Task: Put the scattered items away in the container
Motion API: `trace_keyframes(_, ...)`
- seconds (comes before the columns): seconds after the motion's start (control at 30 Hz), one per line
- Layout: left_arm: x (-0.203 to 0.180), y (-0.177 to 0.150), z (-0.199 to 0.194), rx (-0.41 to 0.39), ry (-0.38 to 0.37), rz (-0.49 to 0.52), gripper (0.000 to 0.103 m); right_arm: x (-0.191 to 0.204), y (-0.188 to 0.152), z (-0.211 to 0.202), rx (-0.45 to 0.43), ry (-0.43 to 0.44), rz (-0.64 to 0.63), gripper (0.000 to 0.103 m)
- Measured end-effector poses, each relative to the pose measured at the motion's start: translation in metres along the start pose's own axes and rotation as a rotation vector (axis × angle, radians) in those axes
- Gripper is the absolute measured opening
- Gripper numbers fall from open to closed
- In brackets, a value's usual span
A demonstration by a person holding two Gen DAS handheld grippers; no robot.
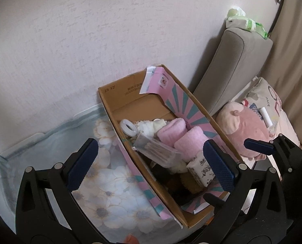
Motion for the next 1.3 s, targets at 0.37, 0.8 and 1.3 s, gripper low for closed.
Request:
trace_keyframes(0.37, 0.002, -0.003, 0.000, 0.014, -0.005, 0.013, 0.103, 0.000, 0.006, 0.000, -0.005, 0.010, 0.024, 0.102)
trace_keyframes(0.8, 0.010, -0.011, -0.008, 0.007, -0.004, -0.002, 0.103, 0.006, 0.009, -0.003, -0.017, 0.014, 0.031, 0.102)
trace_keyframes(1.3, 0.011, -0.019, -0.028, -0.024, -0.009, 0.012, 0.103, 0.016, 0.004, -0.014, -0.042, 0.012, 0.044, 0.102)
Point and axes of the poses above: each gripper's, at about its wrist camera, not at the fingertips, and z roughly the way its jaws point, x to its left, y to its top, the point moved 8 cm from there along z, roughly the way its jaws point, and after that the axes turned 5 degrees about z, right-handed, at the moved point
